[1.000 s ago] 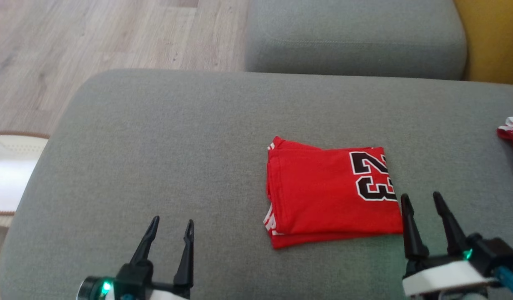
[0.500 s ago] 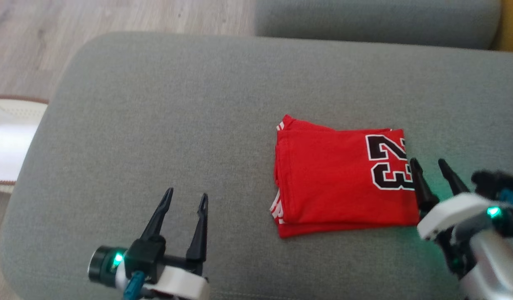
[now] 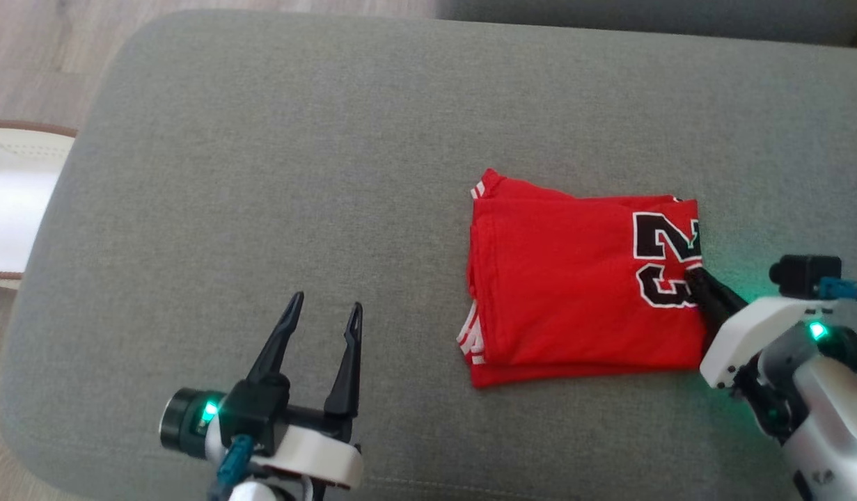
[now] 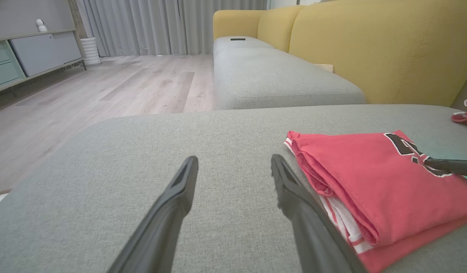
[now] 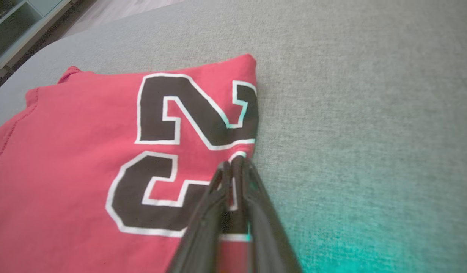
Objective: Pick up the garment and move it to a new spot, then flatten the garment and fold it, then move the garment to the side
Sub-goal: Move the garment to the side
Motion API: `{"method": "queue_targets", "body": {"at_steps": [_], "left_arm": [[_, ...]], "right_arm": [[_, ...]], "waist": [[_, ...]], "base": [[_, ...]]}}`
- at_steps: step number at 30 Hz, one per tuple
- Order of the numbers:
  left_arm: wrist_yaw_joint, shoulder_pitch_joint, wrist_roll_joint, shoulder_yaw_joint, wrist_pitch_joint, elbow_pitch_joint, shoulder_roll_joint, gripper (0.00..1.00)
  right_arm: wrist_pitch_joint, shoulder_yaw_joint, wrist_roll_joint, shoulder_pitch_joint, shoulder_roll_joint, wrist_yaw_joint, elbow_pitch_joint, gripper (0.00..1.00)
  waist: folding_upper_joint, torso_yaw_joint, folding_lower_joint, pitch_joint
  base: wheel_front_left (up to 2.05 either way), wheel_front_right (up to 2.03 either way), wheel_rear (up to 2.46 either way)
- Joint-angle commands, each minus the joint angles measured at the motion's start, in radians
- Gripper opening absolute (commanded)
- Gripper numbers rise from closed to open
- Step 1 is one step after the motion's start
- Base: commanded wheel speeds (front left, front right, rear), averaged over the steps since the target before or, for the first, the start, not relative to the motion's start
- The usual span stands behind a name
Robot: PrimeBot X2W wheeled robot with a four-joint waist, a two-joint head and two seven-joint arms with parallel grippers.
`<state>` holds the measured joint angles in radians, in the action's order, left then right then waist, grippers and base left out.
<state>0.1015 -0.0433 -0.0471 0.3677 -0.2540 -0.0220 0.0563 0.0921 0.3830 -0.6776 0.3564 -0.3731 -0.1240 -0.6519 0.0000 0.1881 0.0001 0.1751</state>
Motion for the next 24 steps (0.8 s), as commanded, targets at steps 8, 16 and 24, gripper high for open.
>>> {"method": "queue_targets", "body": {"at_steps": [8,16,24], "left_arm": [[0.004,0.076,-0.001,-0.026,-0.008,0.059,-0.006,1.00],[0.000,0.155,0.017,-0.011,-0.008,0.109,-0.006,1.00],[-0.010,0.213,0.035,-0.005,-0.008,0.124,-0.006,1.00]], "right_arm": [[-0.047,-0.017,0.052,0.136,-0.077,-0.007,-0.020,0.00],[0.000,-0.143,0.187,0.261,-0.229,-0.007,0.058,0.00],[0.119,-0.361,0.302,0.231,-0.334,-0.007,0.270,0.00]], "waist": [[0.0000,-0.057,-0.0001,0.063],[0.0000,-0.161,-0.0001,0.184],[0.0000,-0.243,-0.0001,0.260]], "base": [[0.00,0.00,0.00],[0.00,0.00,0.00],[0.00,0.00,0.00]]}}
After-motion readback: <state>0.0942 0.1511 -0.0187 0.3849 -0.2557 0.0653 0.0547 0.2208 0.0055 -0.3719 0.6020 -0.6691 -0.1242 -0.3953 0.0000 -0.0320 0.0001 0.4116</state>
